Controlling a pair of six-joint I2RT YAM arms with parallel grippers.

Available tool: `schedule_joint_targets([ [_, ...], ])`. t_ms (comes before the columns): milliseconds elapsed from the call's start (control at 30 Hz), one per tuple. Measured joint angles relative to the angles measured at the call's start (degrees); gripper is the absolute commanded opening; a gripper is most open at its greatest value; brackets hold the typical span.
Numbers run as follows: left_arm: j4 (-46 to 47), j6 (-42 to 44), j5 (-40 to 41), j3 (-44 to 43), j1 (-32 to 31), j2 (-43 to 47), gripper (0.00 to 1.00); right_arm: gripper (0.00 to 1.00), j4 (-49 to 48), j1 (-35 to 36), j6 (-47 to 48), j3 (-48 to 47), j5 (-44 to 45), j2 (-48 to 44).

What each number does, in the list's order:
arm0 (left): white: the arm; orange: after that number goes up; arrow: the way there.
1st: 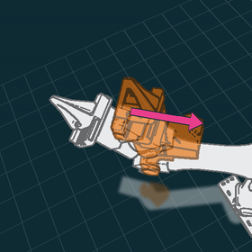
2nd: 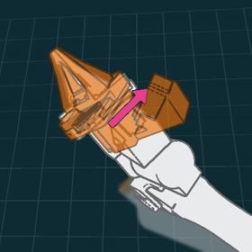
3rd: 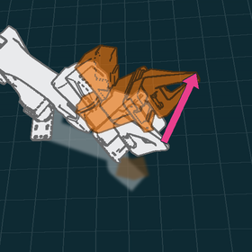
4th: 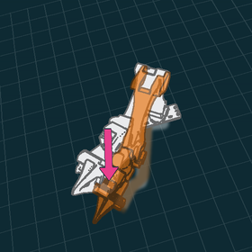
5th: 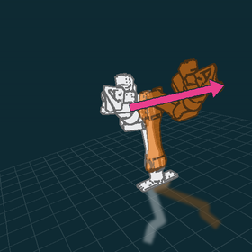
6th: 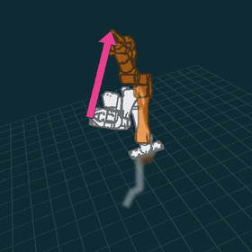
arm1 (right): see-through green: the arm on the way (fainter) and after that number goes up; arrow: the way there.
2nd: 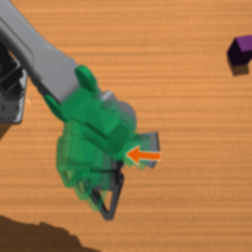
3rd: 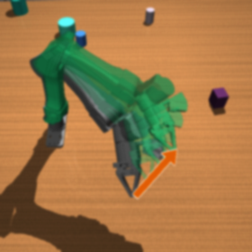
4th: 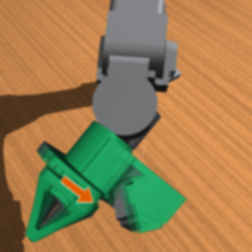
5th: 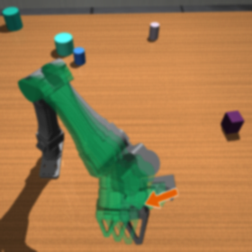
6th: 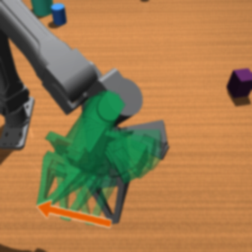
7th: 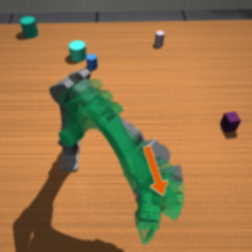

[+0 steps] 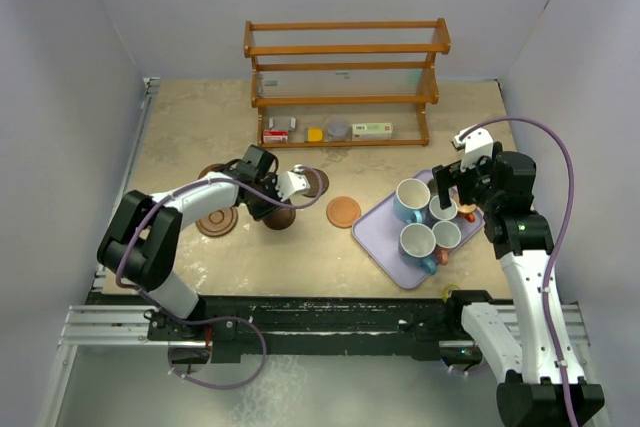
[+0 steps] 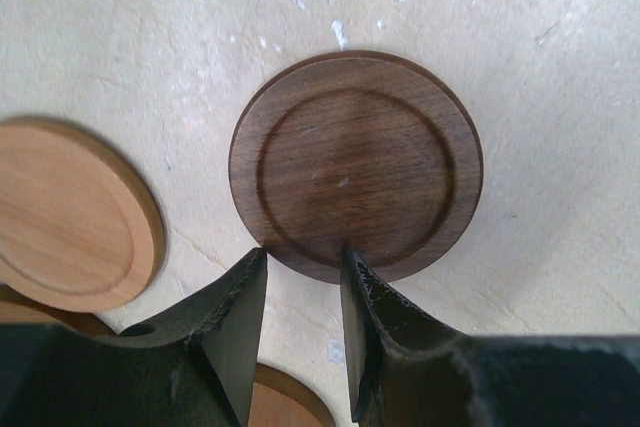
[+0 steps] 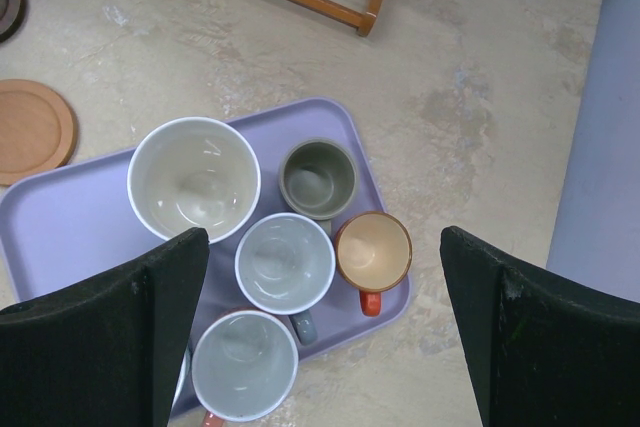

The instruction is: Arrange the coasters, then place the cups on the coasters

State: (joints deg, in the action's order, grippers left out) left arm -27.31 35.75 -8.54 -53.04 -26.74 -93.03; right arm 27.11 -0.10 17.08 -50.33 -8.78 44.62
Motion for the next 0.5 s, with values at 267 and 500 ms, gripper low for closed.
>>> schedule_joint_targets([
  [267,-0.26,0.09,2.64,2.43,2.89,2.51,0.33,1.00,0.02,0.00,0.00,0.00,-0.46,-0.02],
  [500,-1.73,0.72,5.40,3.32,5.03,3.69,0.33,1.00,0.04,0.00,-0.02,0.00,-1.29,-0.17],
])
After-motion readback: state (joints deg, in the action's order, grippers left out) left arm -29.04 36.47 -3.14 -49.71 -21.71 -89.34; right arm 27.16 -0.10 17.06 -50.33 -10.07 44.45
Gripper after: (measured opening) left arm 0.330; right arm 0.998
